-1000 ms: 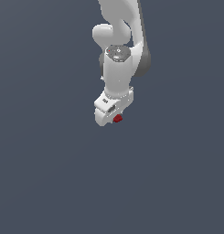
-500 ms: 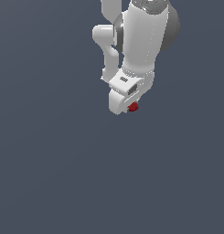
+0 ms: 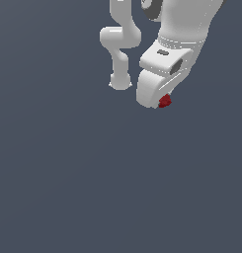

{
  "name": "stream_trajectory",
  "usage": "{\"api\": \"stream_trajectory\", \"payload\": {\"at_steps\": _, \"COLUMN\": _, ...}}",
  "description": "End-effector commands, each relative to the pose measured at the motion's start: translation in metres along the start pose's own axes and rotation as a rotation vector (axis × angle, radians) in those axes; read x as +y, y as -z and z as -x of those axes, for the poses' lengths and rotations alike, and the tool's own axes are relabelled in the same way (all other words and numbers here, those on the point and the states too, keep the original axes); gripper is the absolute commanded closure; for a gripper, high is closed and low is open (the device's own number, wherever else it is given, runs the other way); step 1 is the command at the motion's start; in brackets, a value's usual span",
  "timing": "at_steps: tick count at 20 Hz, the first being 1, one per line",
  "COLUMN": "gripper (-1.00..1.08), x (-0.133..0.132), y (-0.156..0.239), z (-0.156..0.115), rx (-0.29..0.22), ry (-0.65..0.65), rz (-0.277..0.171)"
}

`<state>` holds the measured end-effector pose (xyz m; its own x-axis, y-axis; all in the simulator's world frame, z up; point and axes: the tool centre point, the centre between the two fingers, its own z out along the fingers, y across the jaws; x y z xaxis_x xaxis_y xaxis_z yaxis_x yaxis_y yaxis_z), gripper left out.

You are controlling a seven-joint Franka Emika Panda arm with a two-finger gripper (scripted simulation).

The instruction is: Pick up the object and move it to a goal position.

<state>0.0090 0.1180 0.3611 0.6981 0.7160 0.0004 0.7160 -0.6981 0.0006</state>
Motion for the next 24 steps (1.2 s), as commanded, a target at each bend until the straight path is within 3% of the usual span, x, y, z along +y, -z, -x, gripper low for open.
{"api": "stream_trajectory", "payload": {"at_steps": 1, "gripper": 1.08, "x": -0.003, "y": 0.017, "z": -0.010, "rx": 0.000, "ry": -0.001, "rz": 0.000}}
{"api": "stream_trajectory", "payload": {"at_steps": 13, "gripper": 1.08, "x": -0.014, "y": 0.080, "z": -0.047, "rx": 0.000, "ry": -0.002, "rz": -0.001}}
{"api": "stream_trajectory", "payload": {"at_steps": 24, "gripper": 1.08, "x": -0.019, "y": 0.114, "z": -0.069, "rx": 0.000, "ry": -0.002, "rz": -0.001}}
